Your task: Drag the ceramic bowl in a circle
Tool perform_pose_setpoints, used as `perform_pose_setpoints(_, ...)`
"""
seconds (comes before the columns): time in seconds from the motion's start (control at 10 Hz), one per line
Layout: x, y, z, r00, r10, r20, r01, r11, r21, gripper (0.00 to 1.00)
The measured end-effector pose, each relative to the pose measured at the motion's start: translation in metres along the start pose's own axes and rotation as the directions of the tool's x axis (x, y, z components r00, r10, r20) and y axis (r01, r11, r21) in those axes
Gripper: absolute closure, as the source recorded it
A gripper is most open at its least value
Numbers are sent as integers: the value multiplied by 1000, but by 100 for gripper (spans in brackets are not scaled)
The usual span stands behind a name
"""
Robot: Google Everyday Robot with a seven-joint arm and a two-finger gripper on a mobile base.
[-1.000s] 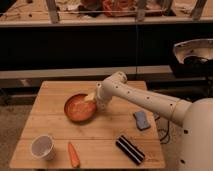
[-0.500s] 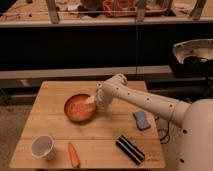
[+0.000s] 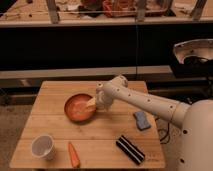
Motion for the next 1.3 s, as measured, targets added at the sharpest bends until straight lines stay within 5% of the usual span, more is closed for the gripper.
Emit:
perform_pose_setpoints(0.4, -5, 3, 6, 1000, -16, 12, 16, 1000, -3, 34)
perform_pose_setpoints(1.0, -7, -5, 3, 999, -32, 15, 32, 999, -6, 92)
perform_pose_setpoints(1.3, -16, 17, -16, 1000, -13, 18, 13, 1000, -14, 100)
